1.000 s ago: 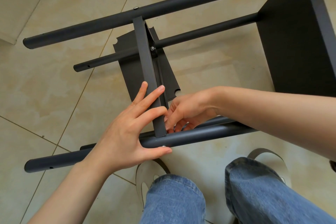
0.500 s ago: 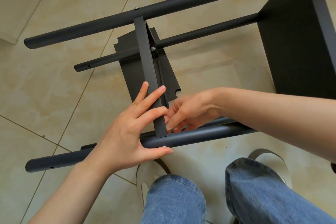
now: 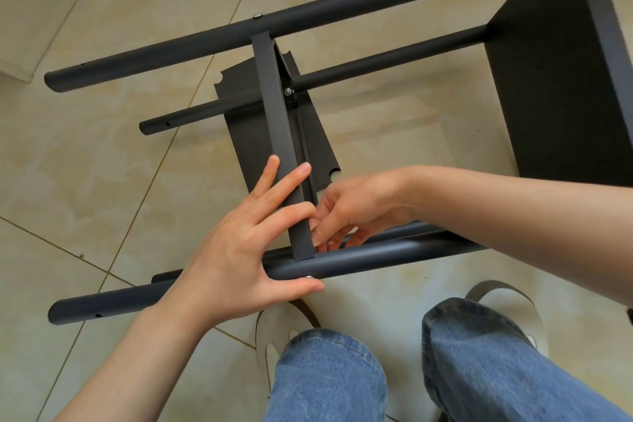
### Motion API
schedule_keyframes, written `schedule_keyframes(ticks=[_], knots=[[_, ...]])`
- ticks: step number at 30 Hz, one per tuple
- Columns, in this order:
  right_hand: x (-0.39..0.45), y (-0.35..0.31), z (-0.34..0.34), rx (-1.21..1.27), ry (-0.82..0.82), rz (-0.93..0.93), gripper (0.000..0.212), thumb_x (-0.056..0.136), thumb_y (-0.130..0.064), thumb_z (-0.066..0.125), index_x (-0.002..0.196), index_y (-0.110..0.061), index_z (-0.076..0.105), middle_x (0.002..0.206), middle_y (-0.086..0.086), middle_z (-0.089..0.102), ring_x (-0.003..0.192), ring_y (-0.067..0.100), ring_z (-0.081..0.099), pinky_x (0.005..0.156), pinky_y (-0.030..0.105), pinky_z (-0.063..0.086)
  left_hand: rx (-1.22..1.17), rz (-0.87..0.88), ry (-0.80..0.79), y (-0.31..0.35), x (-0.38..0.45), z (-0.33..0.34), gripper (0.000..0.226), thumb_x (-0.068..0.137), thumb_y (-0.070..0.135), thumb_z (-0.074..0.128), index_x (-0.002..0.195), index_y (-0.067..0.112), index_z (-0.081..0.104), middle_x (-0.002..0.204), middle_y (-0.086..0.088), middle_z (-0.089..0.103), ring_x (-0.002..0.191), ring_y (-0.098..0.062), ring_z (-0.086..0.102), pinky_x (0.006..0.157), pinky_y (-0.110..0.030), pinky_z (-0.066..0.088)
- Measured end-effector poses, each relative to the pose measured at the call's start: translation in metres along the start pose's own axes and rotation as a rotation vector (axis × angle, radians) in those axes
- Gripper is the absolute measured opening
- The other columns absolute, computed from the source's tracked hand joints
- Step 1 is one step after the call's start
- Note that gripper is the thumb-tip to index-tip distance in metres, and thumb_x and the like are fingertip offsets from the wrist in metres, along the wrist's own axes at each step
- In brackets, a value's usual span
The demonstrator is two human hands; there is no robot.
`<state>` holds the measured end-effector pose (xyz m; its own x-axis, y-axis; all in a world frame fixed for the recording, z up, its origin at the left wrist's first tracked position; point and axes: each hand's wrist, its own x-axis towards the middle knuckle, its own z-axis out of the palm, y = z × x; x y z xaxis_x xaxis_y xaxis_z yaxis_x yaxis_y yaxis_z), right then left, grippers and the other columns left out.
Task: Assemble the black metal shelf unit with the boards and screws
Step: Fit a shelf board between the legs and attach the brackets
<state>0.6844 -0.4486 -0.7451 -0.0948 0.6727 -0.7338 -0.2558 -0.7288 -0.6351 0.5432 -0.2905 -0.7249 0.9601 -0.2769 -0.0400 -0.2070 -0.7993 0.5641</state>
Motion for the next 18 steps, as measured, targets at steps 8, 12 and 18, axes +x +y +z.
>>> schedule_keyframes(ticks=[8,12,18], knots=[[-0.022,0.004,-0.002,-0.066,0.029,-0.082,0.011,0.093,-0.022,0.065,0.086,-0.021,0.074,0.09,0.002,0.069,0.085,0.015,0.061,0.081,0.028,0.051,0.019,-0.016,0.007,0.0,-0.001,0.002,0.077,0.076,0.065,0.07,0.143,0.037,0.046,0.167,0.015,0.014,0.156,-0.017,0.004,0.109,-0.034,0.03],[-0.039,0.008,-0.002,-0.166,0.118,-0.083,0.023,0.093,-0.034,0.065,0.104,-0.017,0.076,0.102,0.008,0.074,0.084,0.012,0.064,0.084,0.028,0.05,0.032,-0.042,0.012,0.0,0.005,-0.005,0.08,0.076,0.069,0.065,0.147,0.037,0.044,0.167,0.019,0.014,0.156,-0.014,0.005,0.112,-0.04,0.033],[-0.063,0.005,0.008,-0.523,0.332,-0.121,0.027,0.094,-0.044,0.058,0.105,-0.026,0.076,0.095,-0.007,0.073,0.085,0.006,0.065,0.079,0.022,0.049,0.034,-0.101,-0.029,0.006,0.008,-0.011,0.085,0.076,0.075,0.058,0.151,0.039,0.039,0.165,0.026,0.008,0.155,-0.006,-0.001,0.115,-0.049,0.037]])
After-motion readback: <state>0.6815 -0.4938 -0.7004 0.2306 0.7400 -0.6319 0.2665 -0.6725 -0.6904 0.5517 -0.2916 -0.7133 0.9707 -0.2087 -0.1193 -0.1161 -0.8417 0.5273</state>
